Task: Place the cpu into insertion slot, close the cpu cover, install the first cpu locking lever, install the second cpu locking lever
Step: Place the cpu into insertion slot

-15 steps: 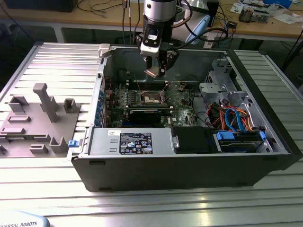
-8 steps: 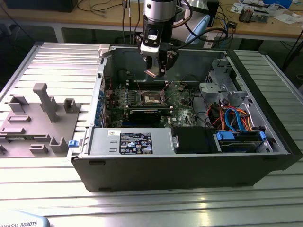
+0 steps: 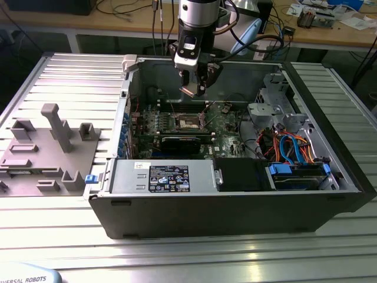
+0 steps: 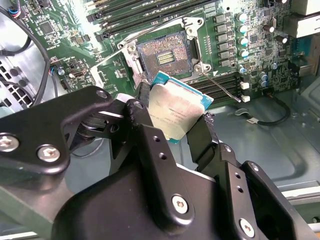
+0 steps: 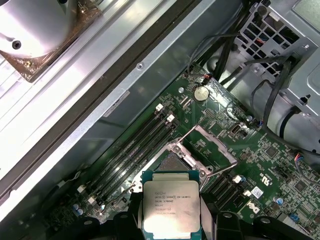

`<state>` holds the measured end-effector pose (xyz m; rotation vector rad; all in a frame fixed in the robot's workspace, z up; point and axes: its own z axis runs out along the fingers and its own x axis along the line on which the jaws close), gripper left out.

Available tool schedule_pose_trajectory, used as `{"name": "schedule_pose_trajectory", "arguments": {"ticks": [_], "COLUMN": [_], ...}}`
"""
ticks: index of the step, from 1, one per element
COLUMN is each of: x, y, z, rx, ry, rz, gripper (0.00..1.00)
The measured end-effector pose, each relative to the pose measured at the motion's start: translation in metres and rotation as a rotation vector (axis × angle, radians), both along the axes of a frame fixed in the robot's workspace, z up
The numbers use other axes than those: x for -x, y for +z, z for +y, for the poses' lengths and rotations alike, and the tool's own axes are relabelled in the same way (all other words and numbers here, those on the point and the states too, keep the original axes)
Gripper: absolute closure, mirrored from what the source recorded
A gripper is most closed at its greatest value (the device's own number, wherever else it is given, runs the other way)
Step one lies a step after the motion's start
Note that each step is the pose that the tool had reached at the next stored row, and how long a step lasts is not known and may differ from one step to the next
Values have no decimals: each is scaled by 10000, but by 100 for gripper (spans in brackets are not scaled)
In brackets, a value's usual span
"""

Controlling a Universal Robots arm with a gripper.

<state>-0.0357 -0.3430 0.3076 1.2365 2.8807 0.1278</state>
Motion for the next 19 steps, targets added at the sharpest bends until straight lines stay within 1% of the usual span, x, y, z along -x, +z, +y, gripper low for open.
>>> {"name": "schedule_pose_trajectory", "arguments": {"ticks": [19], "x": [0], "y": [-2], "z": [0], "rx": [0], "ry": [-170], "rz": [0], "gripper": [46]}}
